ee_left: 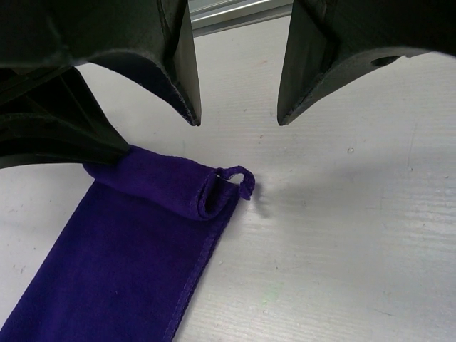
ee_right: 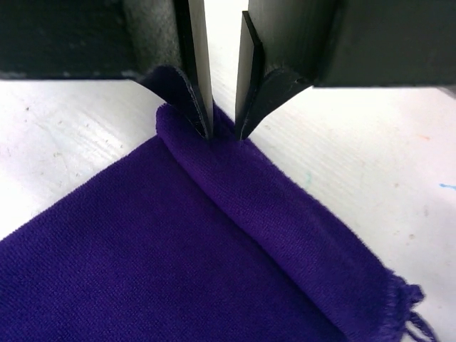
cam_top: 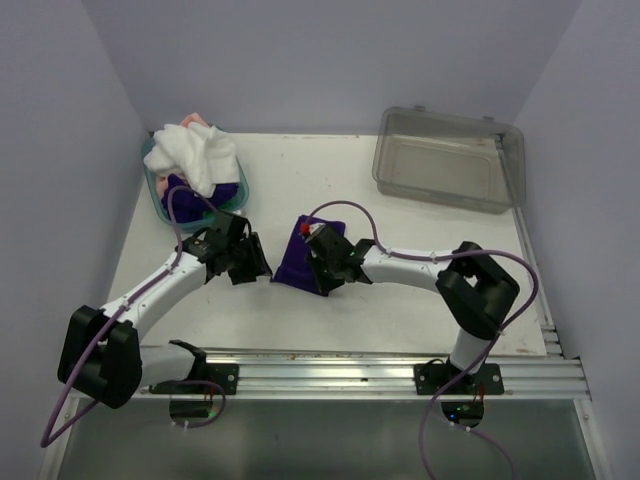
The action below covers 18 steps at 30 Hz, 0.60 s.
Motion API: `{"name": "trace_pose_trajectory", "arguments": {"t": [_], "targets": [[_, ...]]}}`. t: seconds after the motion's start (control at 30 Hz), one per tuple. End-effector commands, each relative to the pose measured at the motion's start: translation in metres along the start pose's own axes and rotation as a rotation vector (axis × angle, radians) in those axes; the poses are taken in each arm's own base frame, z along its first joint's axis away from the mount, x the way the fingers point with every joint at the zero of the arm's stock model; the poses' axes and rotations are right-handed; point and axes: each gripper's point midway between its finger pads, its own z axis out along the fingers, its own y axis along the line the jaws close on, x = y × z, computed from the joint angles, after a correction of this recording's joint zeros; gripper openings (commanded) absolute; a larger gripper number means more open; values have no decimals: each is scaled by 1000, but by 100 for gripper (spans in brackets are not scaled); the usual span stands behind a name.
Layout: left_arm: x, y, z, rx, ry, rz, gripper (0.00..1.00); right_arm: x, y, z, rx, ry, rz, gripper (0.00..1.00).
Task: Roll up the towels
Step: Fold the towel
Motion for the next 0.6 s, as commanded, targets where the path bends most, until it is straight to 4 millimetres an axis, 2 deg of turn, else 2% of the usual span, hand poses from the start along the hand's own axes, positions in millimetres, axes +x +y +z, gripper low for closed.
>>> {"name": "trace_pose_trajectory", "arguments": {"t": [0.0, 0.1, 0.17, 0.2, 0.43, 0.57], "targets": [[-16, -11, -9, 44, -54, 27, 51, -41, 20, -34, -48, -117, 62, 24], [-3, -17, -1, 111, -6, 27, 51, -47, 17, -47, -32, -130, 30, 25], [8, -25, 4, 170, 39, 18, 47, -49, 13, -53, -12, -135, 10, 26], [7, -29, 9, 183, 38, 21, 45, -49, 11, -53, 1, -136, 3, 26], [-4, -43, 30, 196, 34, 19, 31, -45, -4, -35, 76, -107, -29, 24], [-9, -44, 45, 181, 45, 22, 29, -37, -13, -22, 108, -87, -28, 23]]}}
